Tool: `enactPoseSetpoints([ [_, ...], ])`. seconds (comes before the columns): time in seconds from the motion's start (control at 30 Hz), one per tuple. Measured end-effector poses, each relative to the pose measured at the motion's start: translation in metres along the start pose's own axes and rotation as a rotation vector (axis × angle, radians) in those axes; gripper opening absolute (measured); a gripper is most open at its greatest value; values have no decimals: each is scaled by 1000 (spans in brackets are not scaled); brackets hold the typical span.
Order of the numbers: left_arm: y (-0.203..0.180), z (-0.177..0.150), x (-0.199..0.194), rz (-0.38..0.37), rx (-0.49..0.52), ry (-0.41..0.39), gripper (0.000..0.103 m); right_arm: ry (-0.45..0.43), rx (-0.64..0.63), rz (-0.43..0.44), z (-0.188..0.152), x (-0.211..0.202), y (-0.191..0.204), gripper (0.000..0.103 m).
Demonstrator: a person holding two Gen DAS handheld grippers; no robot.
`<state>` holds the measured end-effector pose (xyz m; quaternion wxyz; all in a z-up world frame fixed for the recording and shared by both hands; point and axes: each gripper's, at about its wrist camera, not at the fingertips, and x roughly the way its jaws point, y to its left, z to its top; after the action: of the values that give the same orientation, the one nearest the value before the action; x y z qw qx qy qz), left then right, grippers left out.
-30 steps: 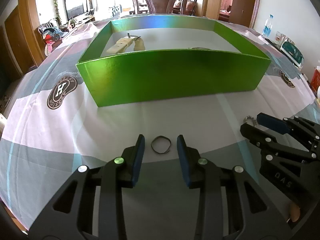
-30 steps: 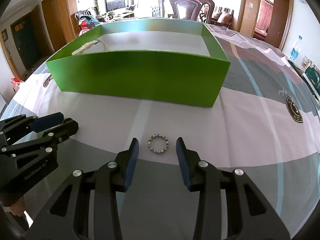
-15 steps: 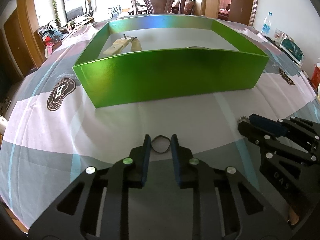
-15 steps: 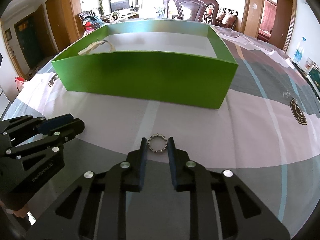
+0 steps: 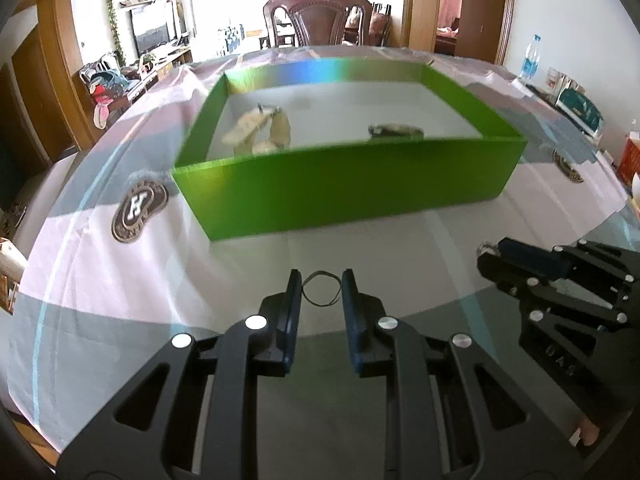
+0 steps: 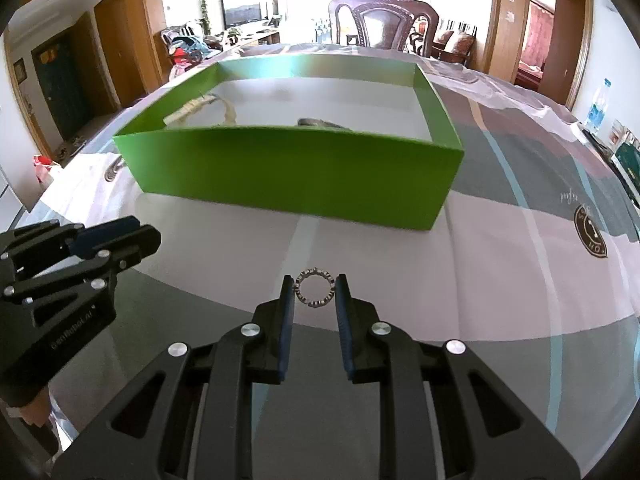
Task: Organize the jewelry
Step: 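Carry both rings into the green box and open both grippers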
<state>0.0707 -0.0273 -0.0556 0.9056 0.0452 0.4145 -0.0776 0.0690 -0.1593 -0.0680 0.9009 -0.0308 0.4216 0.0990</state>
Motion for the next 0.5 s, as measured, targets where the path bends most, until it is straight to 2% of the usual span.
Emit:
enactPoseSetpoints([
  [0.23,13,57,-35,-12,-12,-127,21,-160,-32,-5,47,-45,-6,21],
  [0.33,20,99,-38,-5,-32,-181,21,-236,-23,-14,83,-55,-11,21],
  [0.4,22,121,-32,-5,-40,-191,21,-249,-6,1,104,-51,-16,21],
  [0.5,25,145,-6,13,-59,-149,21,-222,30,10,129,-28,-23,21],
])
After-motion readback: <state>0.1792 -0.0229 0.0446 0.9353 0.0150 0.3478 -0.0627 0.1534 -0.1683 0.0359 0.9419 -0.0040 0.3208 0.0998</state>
